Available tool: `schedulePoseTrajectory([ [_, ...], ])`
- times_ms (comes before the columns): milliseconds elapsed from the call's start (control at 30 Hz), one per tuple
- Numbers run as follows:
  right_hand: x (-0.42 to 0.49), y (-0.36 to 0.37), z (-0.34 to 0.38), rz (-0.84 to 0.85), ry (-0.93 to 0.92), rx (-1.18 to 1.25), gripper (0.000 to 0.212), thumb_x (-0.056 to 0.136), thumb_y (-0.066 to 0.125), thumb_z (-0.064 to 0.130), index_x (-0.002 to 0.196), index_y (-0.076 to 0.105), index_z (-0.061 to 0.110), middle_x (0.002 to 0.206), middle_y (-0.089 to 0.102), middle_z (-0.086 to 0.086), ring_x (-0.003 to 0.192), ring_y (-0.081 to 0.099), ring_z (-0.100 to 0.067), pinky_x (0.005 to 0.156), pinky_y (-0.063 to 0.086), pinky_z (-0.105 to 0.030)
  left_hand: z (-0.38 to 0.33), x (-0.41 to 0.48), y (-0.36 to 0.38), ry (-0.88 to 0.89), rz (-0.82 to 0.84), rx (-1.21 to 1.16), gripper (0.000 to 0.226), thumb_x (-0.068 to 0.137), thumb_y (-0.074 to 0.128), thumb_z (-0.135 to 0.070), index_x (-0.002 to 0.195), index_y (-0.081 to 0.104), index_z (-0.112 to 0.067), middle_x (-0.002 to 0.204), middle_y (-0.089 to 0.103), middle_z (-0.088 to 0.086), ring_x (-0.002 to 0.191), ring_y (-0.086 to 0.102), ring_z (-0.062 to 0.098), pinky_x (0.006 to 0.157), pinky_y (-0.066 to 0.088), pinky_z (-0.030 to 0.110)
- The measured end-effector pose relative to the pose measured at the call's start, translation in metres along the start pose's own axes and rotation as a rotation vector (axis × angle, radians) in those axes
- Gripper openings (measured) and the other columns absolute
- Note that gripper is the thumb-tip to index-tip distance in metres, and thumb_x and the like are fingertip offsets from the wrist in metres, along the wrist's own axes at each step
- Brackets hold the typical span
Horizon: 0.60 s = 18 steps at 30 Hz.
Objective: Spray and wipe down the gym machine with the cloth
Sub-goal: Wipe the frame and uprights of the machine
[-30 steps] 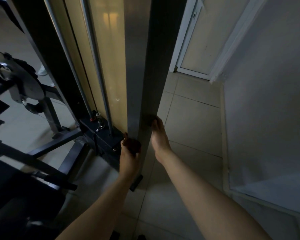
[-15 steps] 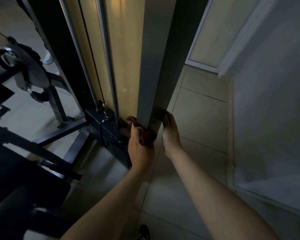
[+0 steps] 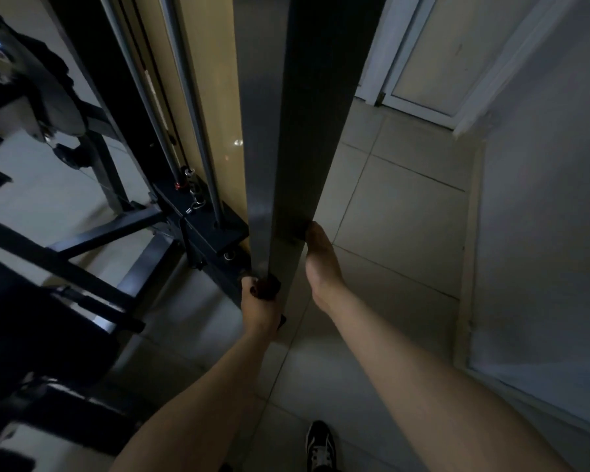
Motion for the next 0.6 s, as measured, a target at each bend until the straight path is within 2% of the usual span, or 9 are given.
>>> schedulePoseTrajectory([
  [67,0.001,-0.006,0.003,0.028,0.003,-0.032,0.032,0.108,0.030,0.047,0.132,0.050,0.042,0.116,0.053,0.026,0.104,0.049,0.005,0.090,0.036,-0.022,-0.018,-0.017,0.001,0.060,-0.082,-0.097,0.015,0.100,0.056,-0.015,0.108,0.043,-0.019,0.101,0.058,0.007,0.088,0.061,0.030,0.059,0.050,0.027],
  [133,0.001,-0.008,0.007,0.075,-0.004,-0.050,0.029,0.107,0.032,0.049,0.127,0.051,0.046,0.118,0.054,0.024,0.108,0.050,0.002,0.093,0.035,-0.027,-0.050,-0.038,-0.004,0.182,-0.158,-0.251,0.017,0.099,0.057,-0.022,0.111,0.046,-0.024,0.106,0.059,0.002,0.091,0.061,0.021,0.063,0.053,0.026],
  [200,0.000,-0.013,0.009,0.110,-0.020,-0.055,0.024,0.107,0.035,0.047,0.123,0.053,0.043,0.111,0.057,0.024,0.095,0.053,0.010,0.086,0.040,-0.019,-0.082,-0.053,-0.011,0.381,-0.236,-0.352,0.025,0.091,0.059,-0.035,0.112,0.048,-0.030,0.116,0.055,-0.005,0.102,0.060,0.013,0.082,0.055,0.029],
  [267,0.001,-0.015,0.007,0.136,-0.059,-0.036,0.031,0.109,0.035,0.037,0.131,0.054,0.027,0.108,0.060,0.020,0.086,0.058,0.016,0.073,0.044,-0.006,-0.102,-0.061,-0.015,0.538,-0.283,-0.327,0.026,0.082,0.059,-0.043,0.105,0.046,-0.038,0.121,0.050,-0.005,0.109,0.055,0.013,0.092,0.052,0.030],
  [300,0.002,-0.015,0.001,0.146,-0.093,-0.029,0.034,0.110,0.034,0.033,0.135,0.053,0.021,0.110,0.061,0.017,0.087,0.059,0.017,0.071,0.045,-0.004,-0.104,-0.063,-0.015,0.586,-0.308,-0.291,0.025,0.081,0.058,-0.044,0.103,0.045,-0.042,0.122,0.049,-0.004,0.111,0.054,0.015,0.094,0.051,0.035],
  [367,0.005,-0.013,-0.016,0.157,-0.125,-0.026,0.036,0.110,0.033,0.031,0.140,0.049,0.018,0.120,0.061,0.009,0.095,0.059,0.015,0.076,0.046,-0.008,-0.097,-0.060,-0.013,0.636,-0.317,-0.272,0.027,0.083,0.061,-0.044,0.101,0.044,-0.055,0.121,0.049,0.000,0.113,0.054,0.018,0.096,0.050,0.044],
  [467,0.020,-0.005,-0.051,0.174,-0.143,-0.003,0.038,0.109,0.034,0.036,0.142,0.045,0.022,0.128,0.058,0.004,0.104,0.060,0.008,0.077,0.048,-0.010,-0.068,-0.037,-0.003,0.701,-0.322,-0.245,0.028,0.084,0.066,-0.050,0.098,0.045,-0.063,0.119,0.053,0.002,0.110,0.057,0.018,0.095,0.052,0.042],
  [533,0.026,0.002,-0.074,0.163,-0.170,0.012,0.039,0.106,0.035,0.048,0.141,0.044,0.031,0.130,0.058,0.006,0.110,0.060,-0.002,0.082,0.051,-0.021,-0.038,-0.023,0.005,0.710,-0.306,-0.229,0.027,0.077,0.070,-0.066,0.095,0.051,-0.058,0.123,0.053,0.006,0.114,0.058,0.024,0.097,0.052,0.039],
  [600,0.027,0.002,-0.080,0.144,-0.155,0.000,0.035,0.101,0.037,0.058,0.133,0.044,0.048,0.128,0.058,0.012,0.109,0.060,-0.003,0.091,0.052,-0.034,-0.013,-0.015,0.010,0.621,-0.250,-0.255,0.046,0.075,0.073,-0.065,0.113,0.059,-0.044,0.129,0.056,0.013,0.118,0.059,0.031,0.100,0.051,0.047],
])
Point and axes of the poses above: each hand's wrist, its own x-axis towards the middle knuckle, its own y-axis out of the palm, z = x × y, the point moved 4 cm from there along x, towards the middle knuckle
